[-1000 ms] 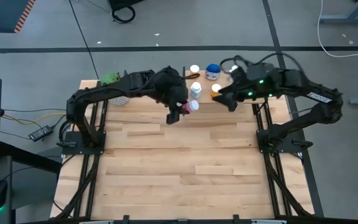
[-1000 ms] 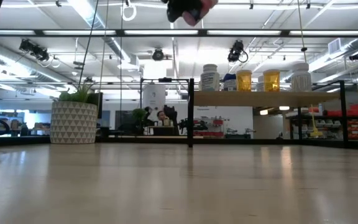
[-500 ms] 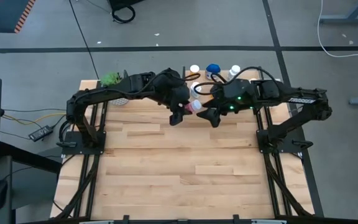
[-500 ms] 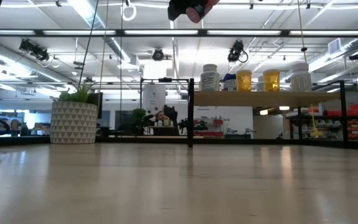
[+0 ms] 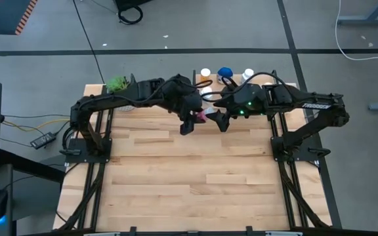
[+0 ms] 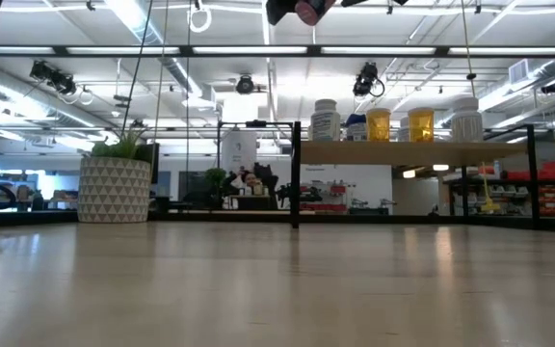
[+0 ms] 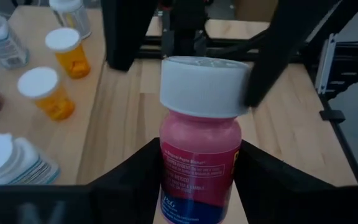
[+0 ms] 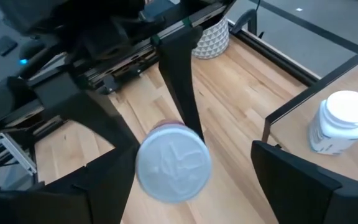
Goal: Pick and place medicine bottles onto shelf by color
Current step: Put the pink pill bottle on the shelf aligned with the white green pill bottle
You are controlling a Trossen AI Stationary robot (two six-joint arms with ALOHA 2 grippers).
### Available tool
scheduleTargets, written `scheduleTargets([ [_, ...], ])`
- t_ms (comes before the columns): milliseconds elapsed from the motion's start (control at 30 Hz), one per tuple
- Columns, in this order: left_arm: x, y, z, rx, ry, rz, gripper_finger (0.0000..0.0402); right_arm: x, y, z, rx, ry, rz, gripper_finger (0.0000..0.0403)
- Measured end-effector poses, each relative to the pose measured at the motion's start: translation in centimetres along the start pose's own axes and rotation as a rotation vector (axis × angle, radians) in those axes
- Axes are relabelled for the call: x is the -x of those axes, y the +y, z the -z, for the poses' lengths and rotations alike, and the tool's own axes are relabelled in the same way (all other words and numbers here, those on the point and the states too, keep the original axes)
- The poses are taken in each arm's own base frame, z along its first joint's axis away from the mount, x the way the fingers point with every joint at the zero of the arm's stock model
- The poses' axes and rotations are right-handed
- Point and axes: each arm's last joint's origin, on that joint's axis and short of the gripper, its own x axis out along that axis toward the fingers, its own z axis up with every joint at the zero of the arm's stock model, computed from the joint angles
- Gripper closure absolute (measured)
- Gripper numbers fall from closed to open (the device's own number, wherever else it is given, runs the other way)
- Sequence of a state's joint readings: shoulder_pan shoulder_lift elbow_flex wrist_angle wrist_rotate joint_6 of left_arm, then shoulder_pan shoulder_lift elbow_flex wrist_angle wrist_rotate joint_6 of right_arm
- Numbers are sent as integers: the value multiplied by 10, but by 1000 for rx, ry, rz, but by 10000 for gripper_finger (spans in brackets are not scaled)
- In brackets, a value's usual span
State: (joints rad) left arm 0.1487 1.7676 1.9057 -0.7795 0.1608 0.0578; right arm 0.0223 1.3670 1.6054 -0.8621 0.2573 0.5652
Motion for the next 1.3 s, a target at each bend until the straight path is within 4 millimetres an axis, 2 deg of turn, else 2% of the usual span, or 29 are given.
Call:
scheduleTargets([
  [200,0,-1,-3,-20,-31,0,224,-3,4,-1,-14,-20,-21,66],
  [700,0,3,-3,-67,-32,-9,221,-4,6,1,-62,35,-74,71],
  [867,1,5,-3,-64,-32,-13,216,-4,5,1,-63,32,-71,96],
  [1300,1,6,-3,-63,-35,-16,215,-4,4,0,-59,5,-34,193],
])
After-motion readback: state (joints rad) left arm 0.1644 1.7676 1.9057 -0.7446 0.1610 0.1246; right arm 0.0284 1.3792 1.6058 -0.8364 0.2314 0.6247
